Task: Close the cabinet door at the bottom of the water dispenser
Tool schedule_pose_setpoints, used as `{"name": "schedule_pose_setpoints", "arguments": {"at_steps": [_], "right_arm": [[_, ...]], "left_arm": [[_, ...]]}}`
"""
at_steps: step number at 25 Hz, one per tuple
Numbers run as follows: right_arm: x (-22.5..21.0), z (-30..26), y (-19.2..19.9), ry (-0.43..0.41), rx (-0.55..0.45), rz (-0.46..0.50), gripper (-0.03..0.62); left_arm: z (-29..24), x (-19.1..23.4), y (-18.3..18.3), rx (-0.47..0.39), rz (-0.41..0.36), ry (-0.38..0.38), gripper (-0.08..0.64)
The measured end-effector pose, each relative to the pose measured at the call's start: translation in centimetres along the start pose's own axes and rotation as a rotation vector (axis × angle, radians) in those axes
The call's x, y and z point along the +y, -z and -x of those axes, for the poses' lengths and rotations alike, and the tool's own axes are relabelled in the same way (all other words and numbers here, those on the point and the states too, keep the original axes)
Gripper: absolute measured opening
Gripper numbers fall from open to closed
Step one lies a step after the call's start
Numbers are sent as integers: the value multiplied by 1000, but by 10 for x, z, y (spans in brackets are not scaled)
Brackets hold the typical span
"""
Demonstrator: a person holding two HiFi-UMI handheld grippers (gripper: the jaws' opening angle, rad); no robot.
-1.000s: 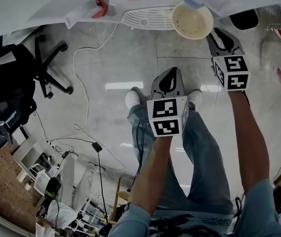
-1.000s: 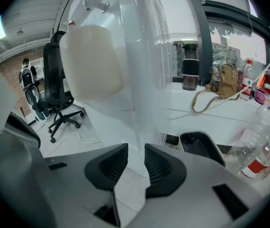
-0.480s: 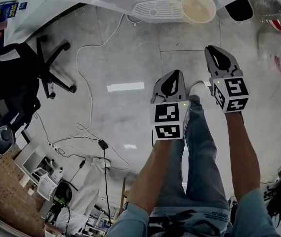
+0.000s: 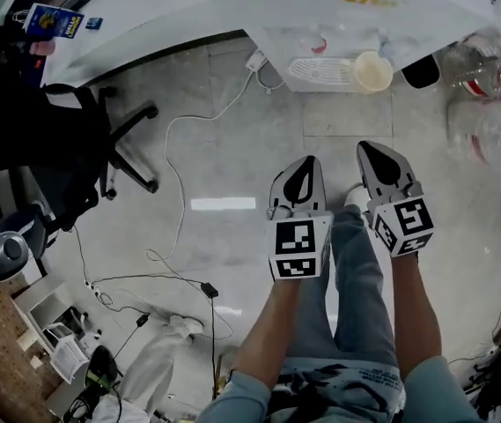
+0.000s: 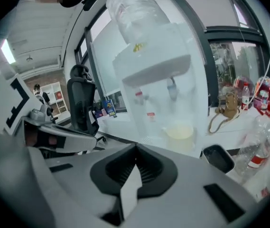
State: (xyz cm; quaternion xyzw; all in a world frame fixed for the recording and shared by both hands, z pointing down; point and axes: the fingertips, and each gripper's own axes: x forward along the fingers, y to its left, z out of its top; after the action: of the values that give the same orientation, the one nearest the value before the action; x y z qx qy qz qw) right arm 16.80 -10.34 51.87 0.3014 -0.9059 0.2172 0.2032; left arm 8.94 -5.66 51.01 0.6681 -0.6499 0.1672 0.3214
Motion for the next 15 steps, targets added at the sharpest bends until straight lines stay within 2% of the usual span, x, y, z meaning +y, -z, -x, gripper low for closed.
{"name": "schedule_pose_setpoints", "arguments": {"at_steps": [6,10,15], "right_arm": [[45,36,-88,24,-93,33,29],[69,58,-138,35,-145,45,29],[97,74,-214,36,-222,97,29]], "left_arm": [[72,14,-77,-107,-55,-23,11],[113,15,-123,-179,-42,-26,11],[161,21,-208,-334,-29,-38,11]]}}
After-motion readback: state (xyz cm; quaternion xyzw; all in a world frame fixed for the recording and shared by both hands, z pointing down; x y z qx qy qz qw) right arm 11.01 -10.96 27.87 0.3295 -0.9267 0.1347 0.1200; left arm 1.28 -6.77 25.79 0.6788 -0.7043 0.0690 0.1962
